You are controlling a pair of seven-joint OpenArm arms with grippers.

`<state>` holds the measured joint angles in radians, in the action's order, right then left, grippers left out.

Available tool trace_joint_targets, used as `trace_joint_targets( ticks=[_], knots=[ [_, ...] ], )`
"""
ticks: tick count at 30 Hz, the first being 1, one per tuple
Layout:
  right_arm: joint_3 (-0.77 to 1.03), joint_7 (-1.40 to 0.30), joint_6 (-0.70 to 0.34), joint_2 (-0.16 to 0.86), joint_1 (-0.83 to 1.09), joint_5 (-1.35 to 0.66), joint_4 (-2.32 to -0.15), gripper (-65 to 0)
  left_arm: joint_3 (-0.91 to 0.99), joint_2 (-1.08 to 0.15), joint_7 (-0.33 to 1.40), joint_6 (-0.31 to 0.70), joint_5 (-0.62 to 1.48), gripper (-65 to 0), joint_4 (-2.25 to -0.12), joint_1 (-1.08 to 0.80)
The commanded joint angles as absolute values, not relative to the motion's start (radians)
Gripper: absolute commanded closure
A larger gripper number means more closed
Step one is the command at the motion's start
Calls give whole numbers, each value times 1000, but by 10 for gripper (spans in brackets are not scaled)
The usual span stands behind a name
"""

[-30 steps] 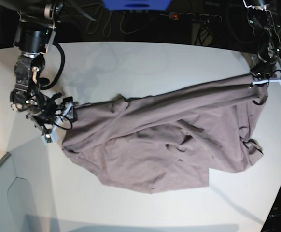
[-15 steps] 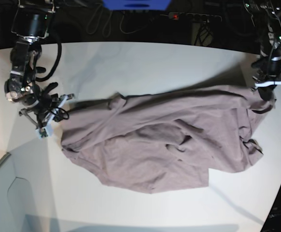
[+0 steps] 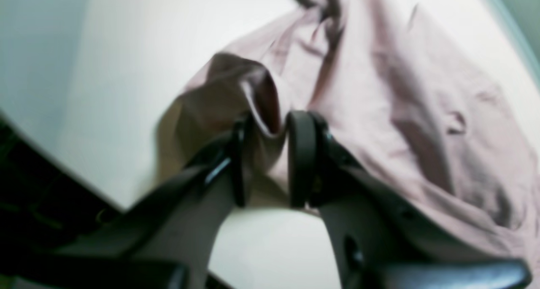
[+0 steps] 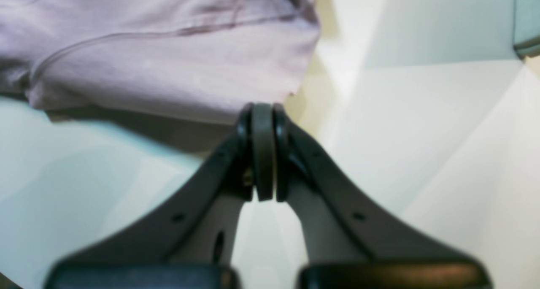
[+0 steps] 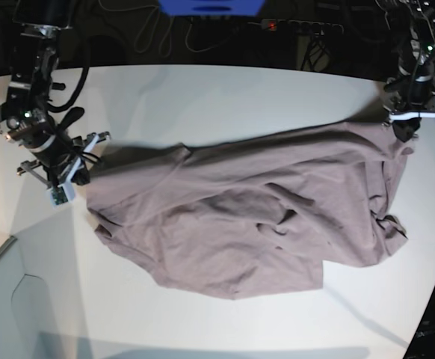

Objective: Layout the t-shirt on the table in an organized manner, then fold the t-shirt properly
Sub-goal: 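Open the right gripper and pull it back along the shirt edge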

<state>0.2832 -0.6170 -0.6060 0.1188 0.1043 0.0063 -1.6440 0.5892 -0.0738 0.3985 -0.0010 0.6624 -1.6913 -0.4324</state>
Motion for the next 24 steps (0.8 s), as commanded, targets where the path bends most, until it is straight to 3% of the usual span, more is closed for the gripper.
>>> trace_joint_targets(
  ticks=[1,4,5,13,16,24],
  knots=[
    [289,-598,-607,128,108,-4,-1664,0,593,-82,377,5,670,-127,-1709,-441],
    [289,-598,-608,128,127,-4,-1666,0,591,-82,377,5,670,-11,-1710,-449],
    [291,-598,-608,130,134,-4,-1666,0,591,-82,377,5,670,0,-1710,-450],
    [291,-591,-616,133,168,-5,-1670,0,593,-81,375,7,677,0,-1735,-490],
    [308,-598,-698,133,186,-2,-1699,0,599,-81,371,7,745,0,-1755,-526],
    [364,-593,-698,133,302,-1,-1883,0,710,-84,375,7,857,0,-1762,-567]
  ],
)
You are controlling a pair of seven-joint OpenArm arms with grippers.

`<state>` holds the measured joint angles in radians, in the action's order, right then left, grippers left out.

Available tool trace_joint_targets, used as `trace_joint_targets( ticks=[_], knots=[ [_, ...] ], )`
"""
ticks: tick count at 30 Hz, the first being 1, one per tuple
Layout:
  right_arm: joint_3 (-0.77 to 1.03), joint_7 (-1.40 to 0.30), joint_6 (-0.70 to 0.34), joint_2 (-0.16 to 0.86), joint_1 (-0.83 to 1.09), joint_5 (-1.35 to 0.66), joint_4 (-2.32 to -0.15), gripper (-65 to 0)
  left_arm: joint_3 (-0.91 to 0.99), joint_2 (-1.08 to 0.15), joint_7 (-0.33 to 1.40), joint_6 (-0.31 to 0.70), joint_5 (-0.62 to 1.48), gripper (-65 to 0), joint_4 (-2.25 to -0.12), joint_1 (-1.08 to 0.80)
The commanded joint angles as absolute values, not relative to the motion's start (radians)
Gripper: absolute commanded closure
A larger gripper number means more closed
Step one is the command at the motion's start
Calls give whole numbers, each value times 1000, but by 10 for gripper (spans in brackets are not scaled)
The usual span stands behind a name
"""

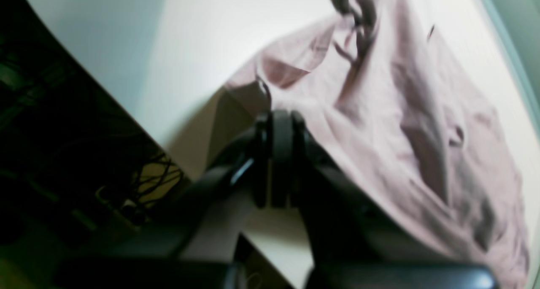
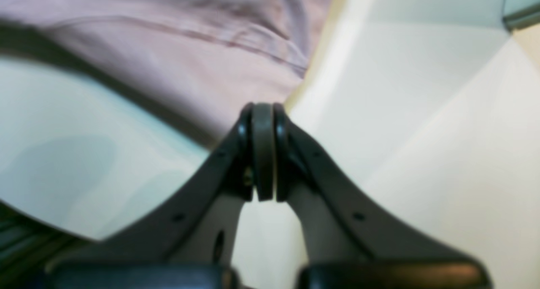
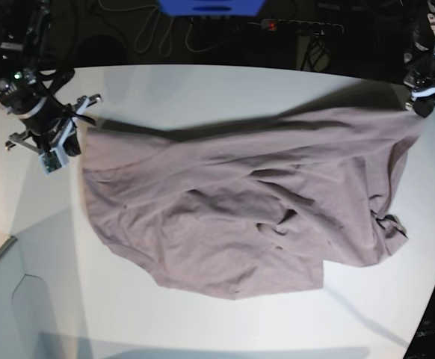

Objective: Layout the t-shirt on the table in an organized manner, then fold the t-shirt properly
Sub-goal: 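Open the right gripper and pull it back along the shirt edge, then grasp the shirt edge with both grippers at its two ends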

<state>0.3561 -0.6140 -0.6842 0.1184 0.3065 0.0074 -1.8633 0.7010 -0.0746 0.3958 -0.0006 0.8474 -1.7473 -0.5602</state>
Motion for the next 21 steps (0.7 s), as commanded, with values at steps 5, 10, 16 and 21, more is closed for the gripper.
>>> trace_joint_targets(
  ticks=[5,10,16,21],
  knots=[
    [394,-588,-698,128,401,-5,-1948,0,759,-79,375,7,858,0,-1767,-568],
    [378,-596,-698,108,427,-1,-1911,0,754,-77,375,7,858,-1,-1704,-559],
    [352,-598,-698,130,403,-1,-1860,-19,754,-76,375,70,855,-1,-1609,-536],
    [351,-599,-698,133,334,-1,-1767,-187,754,-84,375,203,849,-1,-1535,-532]
  ],
)
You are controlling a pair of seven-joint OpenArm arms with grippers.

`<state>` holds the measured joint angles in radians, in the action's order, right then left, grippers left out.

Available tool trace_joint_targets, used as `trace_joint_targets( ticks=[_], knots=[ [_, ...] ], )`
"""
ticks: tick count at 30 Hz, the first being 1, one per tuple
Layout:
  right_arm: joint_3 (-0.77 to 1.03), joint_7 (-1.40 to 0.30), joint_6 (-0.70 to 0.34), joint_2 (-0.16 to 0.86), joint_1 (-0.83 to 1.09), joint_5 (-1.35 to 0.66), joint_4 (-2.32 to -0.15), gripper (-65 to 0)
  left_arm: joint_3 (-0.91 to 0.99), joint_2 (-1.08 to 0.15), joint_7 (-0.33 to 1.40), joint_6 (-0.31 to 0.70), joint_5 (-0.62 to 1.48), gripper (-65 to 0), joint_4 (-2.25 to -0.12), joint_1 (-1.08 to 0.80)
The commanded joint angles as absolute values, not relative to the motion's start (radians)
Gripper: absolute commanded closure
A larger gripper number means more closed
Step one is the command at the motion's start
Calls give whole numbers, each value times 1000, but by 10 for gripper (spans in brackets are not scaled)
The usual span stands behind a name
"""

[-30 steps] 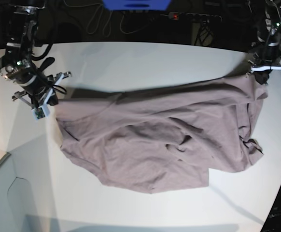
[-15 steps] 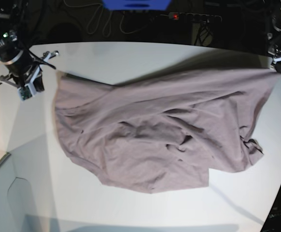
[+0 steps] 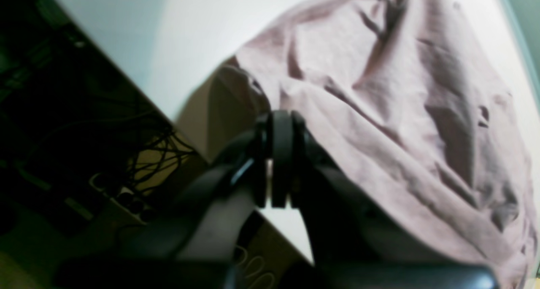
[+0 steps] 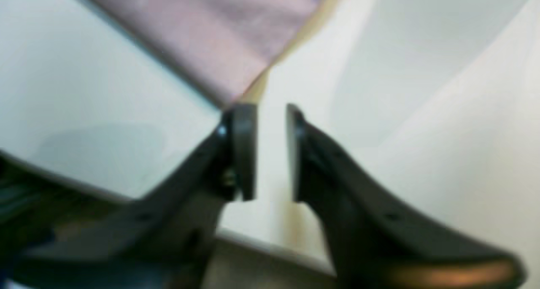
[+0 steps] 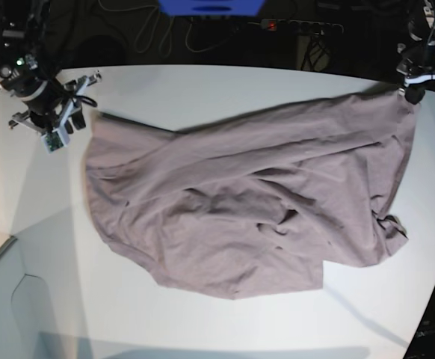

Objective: Layout the t-shirt on the table in an organized manner, then fold the t-shirt properly
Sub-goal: 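Grasp the shirt edge with both grippers at its two ends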

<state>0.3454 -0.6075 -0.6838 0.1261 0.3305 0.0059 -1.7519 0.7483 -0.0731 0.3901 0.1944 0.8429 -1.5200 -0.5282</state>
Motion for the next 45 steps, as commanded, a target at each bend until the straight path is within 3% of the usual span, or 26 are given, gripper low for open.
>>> trace_joint_targets(
  ticks=[1,5,10,13,22,29,45],
  knots=[
    [351,-599,-698,133,320,-1,-1739,-221,754,-84,377,202,849,-3,-1518,-521],
    [351,-599,-698,133,289,-1,-1684,-308,757,-84,377,200,849,-65,-1460,-513],
    [351,-599,-698,133,286,-1,-1682,-317,759,-77,377,200,854,-235,-1454,-512],
    [351,-599,-698,133,286,-1,-1682,-317,760,-77,375,200,855,-287,-1455,-515],
    [351,-599,-698,133,289,-1,-1679,-317,814,-85,377,200,842,-291,-1419,-452],
    [351,-599,-698,133,294,-1,-1679,-317,828,-77,377,206,716,-292,-1357,-377],
    [351,-599,-698,133,294,-1,-1678,-317,823,-77,375,208,714,-293,-1353,-278]
  ],
)
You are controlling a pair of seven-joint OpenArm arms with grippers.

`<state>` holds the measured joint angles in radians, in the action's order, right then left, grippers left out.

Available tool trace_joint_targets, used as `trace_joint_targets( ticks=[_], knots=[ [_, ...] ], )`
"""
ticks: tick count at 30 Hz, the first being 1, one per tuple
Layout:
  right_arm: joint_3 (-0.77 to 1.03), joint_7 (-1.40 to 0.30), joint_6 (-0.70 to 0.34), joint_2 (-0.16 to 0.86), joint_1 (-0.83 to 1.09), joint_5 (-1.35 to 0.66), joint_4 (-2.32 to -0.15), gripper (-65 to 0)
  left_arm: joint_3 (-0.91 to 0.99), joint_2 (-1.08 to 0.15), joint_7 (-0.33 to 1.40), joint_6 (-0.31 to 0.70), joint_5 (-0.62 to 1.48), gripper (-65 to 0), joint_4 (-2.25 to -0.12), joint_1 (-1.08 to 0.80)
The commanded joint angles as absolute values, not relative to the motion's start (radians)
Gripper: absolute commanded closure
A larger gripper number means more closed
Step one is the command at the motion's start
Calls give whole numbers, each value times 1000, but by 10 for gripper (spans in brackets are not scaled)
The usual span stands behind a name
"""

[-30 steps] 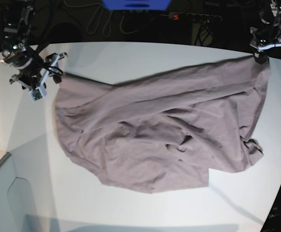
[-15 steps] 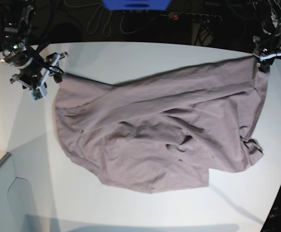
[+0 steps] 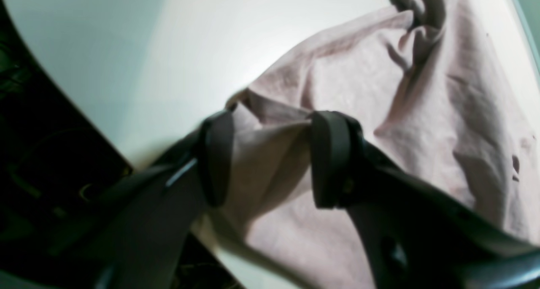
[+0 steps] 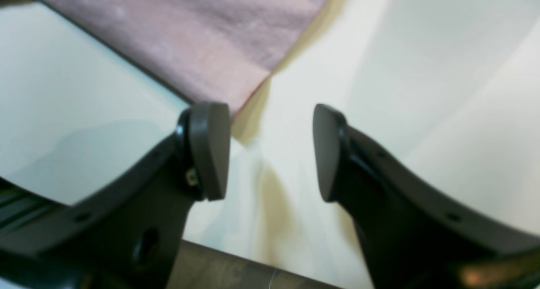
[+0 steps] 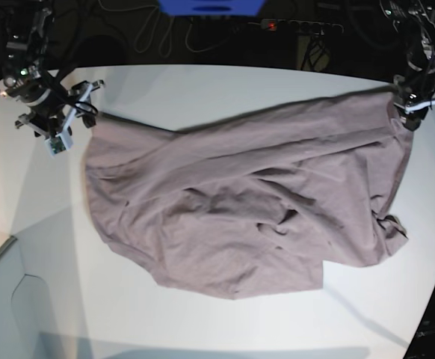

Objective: Layout the t-shirt on the table in an organized manner, then fold the t-shirt properly
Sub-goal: 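Grasp the shirt edge with both grippers at its two ends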

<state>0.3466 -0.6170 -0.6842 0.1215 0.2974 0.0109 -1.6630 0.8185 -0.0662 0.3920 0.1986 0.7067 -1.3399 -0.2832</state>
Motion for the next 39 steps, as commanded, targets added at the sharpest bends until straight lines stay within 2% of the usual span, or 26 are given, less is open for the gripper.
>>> trace_joint_targets(
  ticks=[1,15,21,26,39],
  knots=[
    [351,-599,-698,133,294,-1,-1678,-317,823,-77,375,206,714,-293,-1357,-275],
    [352,-599,-698,114,288,-1,-1682,-317,909,-84,375,211,707,-293,-1518,-429],
    [352,-599,-698,93,286,-1,-1685,-317,897,-104,377,211,705,-294,-1411,-410],
    [351,-599,-698,87,286,-1,-1685,-317,791,-160,367,211,639,-294,-1337,-395],
    [351,-599,-698,90,288,-1,-1685,-317,779,-159,367,213,522,-294,-1236,-289]
  ],
)
